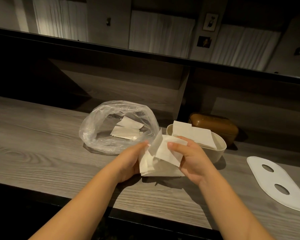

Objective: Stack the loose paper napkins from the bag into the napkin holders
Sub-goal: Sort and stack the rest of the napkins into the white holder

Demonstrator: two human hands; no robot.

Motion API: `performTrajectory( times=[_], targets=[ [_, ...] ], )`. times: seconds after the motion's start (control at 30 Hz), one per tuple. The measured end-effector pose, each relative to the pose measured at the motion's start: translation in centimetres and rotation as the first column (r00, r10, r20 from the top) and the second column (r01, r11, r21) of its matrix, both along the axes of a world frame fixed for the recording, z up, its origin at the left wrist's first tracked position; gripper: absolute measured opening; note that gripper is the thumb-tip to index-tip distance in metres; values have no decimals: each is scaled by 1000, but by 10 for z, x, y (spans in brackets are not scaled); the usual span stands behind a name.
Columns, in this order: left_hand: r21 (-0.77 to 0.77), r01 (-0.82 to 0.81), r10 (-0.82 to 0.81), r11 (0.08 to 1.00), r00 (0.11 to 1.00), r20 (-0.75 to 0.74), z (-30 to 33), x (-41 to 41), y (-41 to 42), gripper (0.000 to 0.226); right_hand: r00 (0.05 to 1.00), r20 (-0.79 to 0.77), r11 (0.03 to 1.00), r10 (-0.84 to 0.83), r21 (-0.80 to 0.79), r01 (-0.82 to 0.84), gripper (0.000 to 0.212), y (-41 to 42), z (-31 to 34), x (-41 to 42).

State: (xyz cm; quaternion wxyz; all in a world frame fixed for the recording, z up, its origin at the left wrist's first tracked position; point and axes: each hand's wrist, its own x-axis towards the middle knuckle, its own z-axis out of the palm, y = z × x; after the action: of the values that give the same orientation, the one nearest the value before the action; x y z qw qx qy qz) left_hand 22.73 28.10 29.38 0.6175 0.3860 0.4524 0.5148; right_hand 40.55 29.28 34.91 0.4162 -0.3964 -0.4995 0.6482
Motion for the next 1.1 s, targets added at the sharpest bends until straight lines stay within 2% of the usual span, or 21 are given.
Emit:
performTrajectory(
  times=[0.07,0.17,0.23,0.3,0.33,0.5,0.57,0.7,0.87,0.97,1.07,1.1],
  targets=[
    [-29,-10,12,1000,998,55,-3,-2,2,48,1000,-14,999,10,-39,-11,22,3,2,1],
    [-11,-4,5,1000,999,53,-2,0,2,53,957,284,991,-56,135,17,13,10,1,3],
    [-22,-12,13,1000,999,51,-3,0,2,68,919,378,977,-110,210,30,12,11,1,4],
    [-50,-2,5,999,998,55,-3,-1,3,76,913,391,975,-118,222,31,15,11,2,4],
    [-58,1,2,998,998,55,-4,-1,3,71,910,394,972,-129,231,38,17,10,5,6],
    [-13,13,-13,1000,1000,10,-5,1,1,26,883,379,921,-277,366,132,25,7,35,29],
    [-8,7,-8,1000,999,-31,-5,2,0,21,867,414,911,-277,400,101,25,4,41,33],
    [4,8,-8,1000,999,33,-2,4,-3,38,813,534,915,-231,405,-6,20,1,32,12],
    [78,60,-59,995,998,-17,-6,0,-4,70,782,562,902,-269,432,0,18,4,8,-5],
    [68,49,-51,997,998,22,-7,1,-2,63,833,495,870,-248,492,-34,14,1,7,-2],
    [61,34,-37,998,998,42,-5,2,-2,62,895,439,817,-75,542,-197,11,-2,10,4],
    [75,43,-45,996,999,25,-7,1,-1,60,887,460,792,-37,555,-255,19,-3,10,5]
  ],
)
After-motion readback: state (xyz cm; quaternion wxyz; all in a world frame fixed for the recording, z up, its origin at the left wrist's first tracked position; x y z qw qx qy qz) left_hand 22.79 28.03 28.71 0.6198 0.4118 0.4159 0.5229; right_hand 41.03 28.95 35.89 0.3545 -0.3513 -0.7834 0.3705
